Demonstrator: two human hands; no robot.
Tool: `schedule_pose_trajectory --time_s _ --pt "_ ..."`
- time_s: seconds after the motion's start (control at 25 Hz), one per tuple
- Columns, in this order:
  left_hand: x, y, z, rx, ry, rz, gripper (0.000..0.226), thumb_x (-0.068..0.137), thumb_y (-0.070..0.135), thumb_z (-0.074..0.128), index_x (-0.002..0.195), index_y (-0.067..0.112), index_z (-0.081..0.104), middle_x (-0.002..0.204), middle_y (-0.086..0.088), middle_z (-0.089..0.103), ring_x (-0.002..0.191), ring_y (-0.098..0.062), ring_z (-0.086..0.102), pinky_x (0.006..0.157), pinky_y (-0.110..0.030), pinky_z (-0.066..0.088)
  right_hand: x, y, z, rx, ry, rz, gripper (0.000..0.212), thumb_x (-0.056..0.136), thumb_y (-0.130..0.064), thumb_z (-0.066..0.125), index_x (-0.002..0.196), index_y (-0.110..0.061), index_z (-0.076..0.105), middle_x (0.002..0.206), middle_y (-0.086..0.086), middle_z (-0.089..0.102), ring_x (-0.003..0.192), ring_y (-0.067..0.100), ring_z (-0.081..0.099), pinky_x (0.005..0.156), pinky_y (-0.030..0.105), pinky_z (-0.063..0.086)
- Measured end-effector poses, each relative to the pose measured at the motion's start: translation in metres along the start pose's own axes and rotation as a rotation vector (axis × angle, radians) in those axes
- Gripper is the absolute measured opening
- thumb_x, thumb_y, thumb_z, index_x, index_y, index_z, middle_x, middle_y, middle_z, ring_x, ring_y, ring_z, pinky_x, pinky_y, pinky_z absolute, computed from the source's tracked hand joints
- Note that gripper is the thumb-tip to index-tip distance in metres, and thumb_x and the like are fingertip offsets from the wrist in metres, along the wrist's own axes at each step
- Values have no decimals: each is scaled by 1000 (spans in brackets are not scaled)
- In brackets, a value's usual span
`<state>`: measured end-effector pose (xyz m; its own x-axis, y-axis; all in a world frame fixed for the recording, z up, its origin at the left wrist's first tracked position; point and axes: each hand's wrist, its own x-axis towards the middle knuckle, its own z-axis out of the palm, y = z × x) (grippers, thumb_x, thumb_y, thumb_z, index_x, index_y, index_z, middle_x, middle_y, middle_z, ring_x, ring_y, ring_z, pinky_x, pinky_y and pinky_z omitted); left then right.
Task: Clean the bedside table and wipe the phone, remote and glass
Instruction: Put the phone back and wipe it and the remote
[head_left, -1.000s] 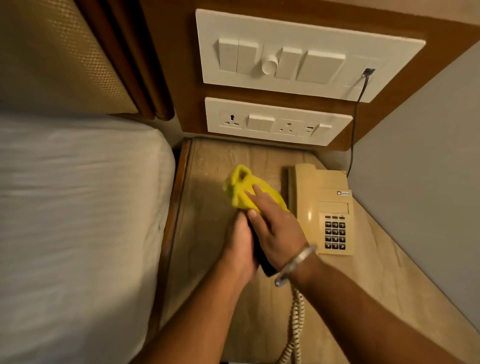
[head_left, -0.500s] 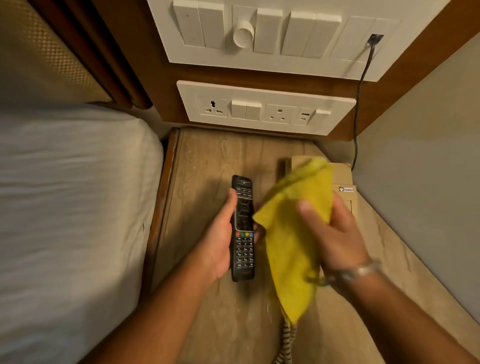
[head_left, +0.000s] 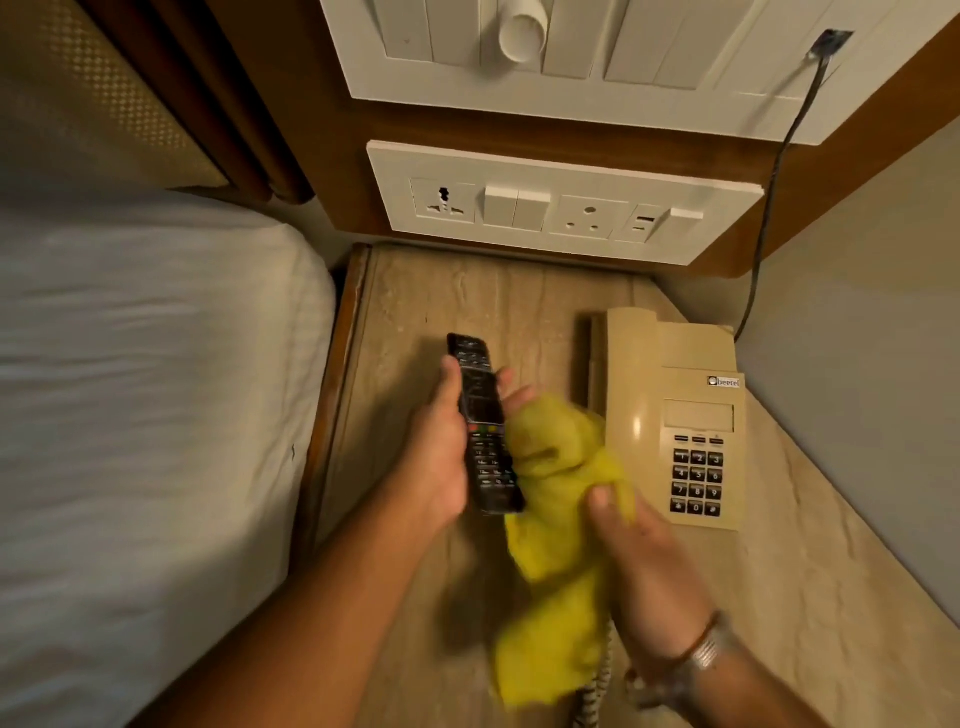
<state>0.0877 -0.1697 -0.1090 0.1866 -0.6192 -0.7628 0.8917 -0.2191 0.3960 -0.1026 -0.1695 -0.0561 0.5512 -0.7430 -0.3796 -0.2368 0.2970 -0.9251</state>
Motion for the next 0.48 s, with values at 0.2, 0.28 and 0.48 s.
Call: schedule_pose_trajectory --time_s 0.2,0.28,0.48 --pt "-34 7 -13 36 -57 32 64 97 58 39 144 16 51 136 -7 64 126 -23 58 93 -36 54 47 -48 -7 30 171 83 42 86 -55 57 114 -25 67 110 5 72 102 15 68 96 40 51" --pt "-39 -8 4 23 -125 13 63 88 56 48 135 16 61 137 -8 62 128 -25 55 104 -40 47 76 -55 34 -377 -8 -201 43 97 -39 50 132 -15 56 135 13 58 126 15 53 109 28 38" --pt "-12 1 15 -123 -56 101 49 100 43 31 87 14 69 90 -6 70 80 -17 70 80 -28 55 46 -36 69 -520 17 -266 53 96 -50 37 144 -30 26 150 -9 34 144 11 25 112 11 13"
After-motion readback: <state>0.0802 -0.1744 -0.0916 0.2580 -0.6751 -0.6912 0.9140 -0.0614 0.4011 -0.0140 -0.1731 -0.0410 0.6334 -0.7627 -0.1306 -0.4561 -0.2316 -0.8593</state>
